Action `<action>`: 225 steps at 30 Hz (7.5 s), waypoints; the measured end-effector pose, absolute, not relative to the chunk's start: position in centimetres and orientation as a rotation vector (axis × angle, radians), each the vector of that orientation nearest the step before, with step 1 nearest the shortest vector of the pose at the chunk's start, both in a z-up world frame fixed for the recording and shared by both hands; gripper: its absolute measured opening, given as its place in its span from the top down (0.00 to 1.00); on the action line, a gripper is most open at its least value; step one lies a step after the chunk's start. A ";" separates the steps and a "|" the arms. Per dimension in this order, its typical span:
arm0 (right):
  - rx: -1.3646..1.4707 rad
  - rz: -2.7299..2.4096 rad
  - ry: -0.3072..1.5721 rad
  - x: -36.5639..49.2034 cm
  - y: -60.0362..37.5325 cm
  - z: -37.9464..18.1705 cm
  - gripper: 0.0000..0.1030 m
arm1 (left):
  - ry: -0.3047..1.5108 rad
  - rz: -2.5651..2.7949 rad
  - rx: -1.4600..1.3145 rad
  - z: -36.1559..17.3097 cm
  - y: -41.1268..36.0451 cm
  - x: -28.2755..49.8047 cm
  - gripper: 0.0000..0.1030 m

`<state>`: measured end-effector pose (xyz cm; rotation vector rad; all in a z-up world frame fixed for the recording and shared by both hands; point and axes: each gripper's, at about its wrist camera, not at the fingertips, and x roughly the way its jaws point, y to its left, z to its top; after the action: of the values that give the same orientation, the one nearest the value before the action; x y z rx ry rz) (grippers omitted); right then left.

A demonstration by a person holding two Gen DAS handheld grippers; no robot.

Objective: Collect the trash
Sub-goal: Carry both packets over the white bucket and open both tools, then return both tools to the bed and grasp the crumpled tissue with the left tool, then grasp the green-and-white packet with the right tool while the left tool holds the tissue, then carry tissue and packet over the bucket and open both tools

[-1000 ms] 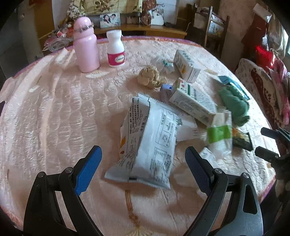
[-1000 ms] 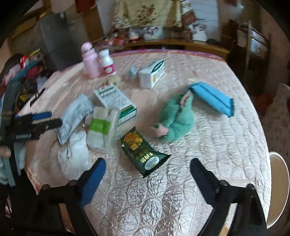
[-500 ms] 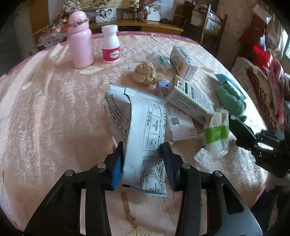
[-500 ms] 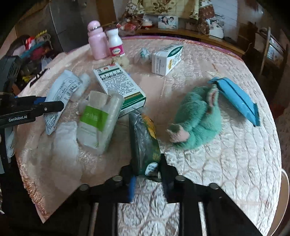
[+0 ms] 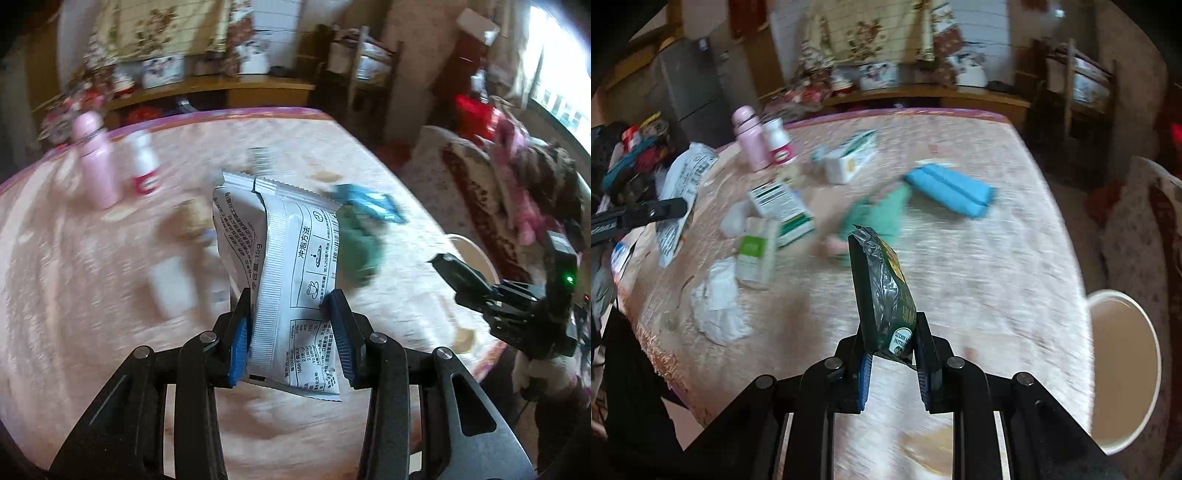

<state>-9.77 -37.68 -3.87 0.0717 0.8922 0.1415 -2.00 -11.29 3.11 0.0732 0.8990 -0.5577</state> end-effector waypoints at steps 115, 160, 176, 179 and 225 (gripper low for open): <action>0.200 0.256 1.011 1.6 -20.9 -8.3 0.27 | 1.014 -0.298 -0.061 -4.6 -2.3 -3.3 0.88; 0.259 0.005 0.865 -11.3 -42.5 -0.6 0.63 | 0.859 -0.628 0.105 2.1 -24.6 -5.7 0.88; 0.330 -0.194 0.866 -15.5 -52.6 -1.4 0.63 | 0.856 -0.791 0.169 2.2 -35.5 -7.0 0.88; 0.342 -0.221 0.867 -15.7 -53.8 -1.8 0.63 | 0.871 -0.811 0.168 1.9 -37.2 -6.8 0.88; 0.419 -0.421 0.938 -16.4 -62.1 -8.3 0.36 | 0.890 -0.854 0.162 -2.3 -44.2 -4.5 0.38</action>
<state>-16.37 -62.08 -8.30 0.4192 0.9381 -0.4206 -4.55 -44.16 -2.32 0.1621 0.8900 -0.8542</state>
